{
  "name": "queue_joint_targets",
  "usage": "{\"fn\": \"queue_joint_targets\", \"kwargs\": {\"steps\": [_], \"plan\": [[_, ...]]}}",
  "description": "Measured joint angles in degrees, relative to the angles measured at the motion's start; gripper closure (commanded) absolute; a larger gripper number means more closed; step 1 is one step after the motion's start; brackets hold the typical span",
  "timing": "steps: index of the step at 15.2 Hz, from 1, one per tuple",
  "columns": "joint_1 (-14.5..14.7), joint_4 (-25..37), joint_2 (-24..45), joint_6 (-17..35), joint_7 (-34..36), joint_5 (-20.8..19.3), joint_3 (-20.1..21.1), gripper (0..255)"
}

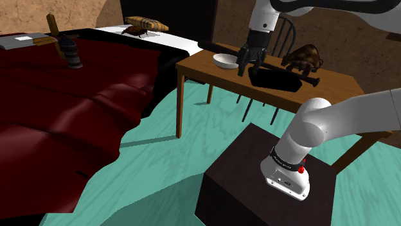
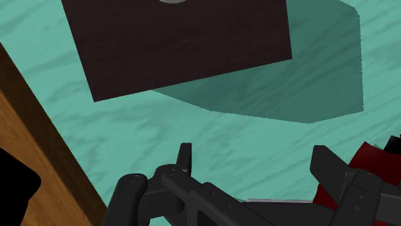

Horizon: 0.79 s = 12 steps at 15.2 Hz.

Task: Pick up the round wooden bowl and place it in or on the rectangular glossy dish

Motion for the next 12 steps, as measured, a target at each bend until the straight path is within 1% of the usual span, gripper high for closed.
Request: {"fn": "queue_joint_targets", "kwargs": {"steps": [3, 7, 12], "plan": [[-0.25, 0.54, 1.99, 1.47, -1.01, -0.9, -0.62, 0], [-1.11, 2.9, 8.76, 6.13, -4.4, -3.68, -2.9, 0], [-2.08, 8.14, 17.46, 10.19, -8.59, -6.63, -5.78, 0]]}}
